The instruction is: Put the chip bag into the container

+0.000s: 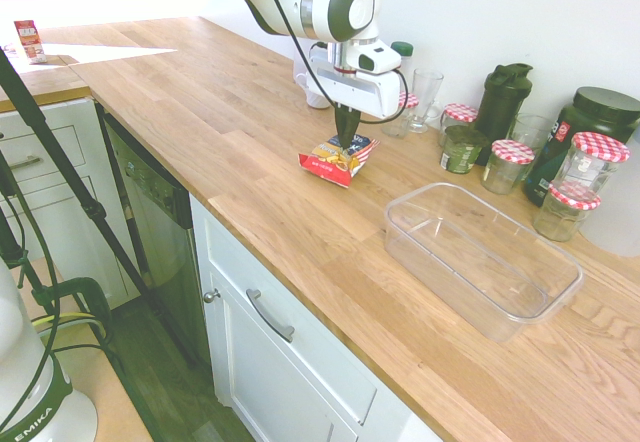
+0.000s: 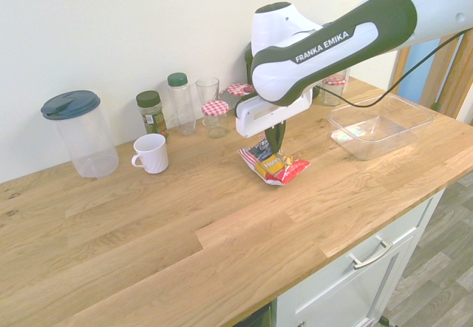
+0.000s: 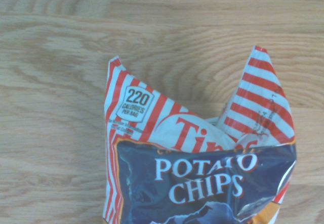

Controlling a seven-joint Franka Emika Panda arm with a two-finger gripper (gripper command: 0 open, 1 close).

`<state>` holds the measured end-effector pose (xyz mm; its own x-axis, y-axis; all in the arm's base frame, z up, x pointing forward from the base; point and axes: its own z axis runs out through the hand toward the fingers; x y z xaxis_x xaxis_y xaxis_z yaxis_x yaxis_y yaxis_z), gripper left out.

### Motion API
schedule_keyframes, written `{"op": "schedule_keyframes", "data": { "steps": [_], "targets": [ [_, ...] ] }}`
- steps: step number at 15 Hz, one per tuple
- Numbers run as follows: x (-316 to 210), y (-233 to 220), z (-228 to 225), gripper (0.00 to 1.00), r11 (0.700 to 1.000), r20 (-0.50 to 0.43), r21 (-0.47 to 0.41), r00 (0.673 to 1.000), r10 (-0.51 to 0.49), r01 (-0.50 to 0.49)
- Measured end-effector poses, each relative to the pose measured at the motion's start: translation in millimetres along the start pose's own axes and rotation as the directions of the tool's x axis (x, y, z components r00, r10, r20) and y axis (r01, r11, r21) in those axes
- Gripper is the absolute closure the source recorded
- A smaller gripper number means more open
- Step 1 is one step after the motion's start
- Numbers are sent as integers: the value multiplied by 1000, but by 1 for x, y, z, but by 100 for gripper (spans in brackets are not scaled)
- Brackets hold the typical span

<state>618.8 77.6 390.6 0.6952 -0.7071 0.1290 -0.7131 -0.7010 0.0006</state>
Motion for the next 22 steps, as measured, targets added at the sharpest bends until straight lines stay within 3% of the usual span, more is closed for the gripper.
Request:
{"op": "schedule_keyframes", "data": {
  "steps": [6, 11, 18, 22],
  "targets": [
    [15, 28, -77, 100, 997, -50, 72, 998, 29, -25],
    [47, 113, -114, 100, 988, -57, 123, 993, 101, -93],
    [103, 252, -94, 100, 966, -5, 182, 982, 188, -184],
    [128, 294, -72, 100, 957, 29, 207, 979, 202, -203]
  ]
}}
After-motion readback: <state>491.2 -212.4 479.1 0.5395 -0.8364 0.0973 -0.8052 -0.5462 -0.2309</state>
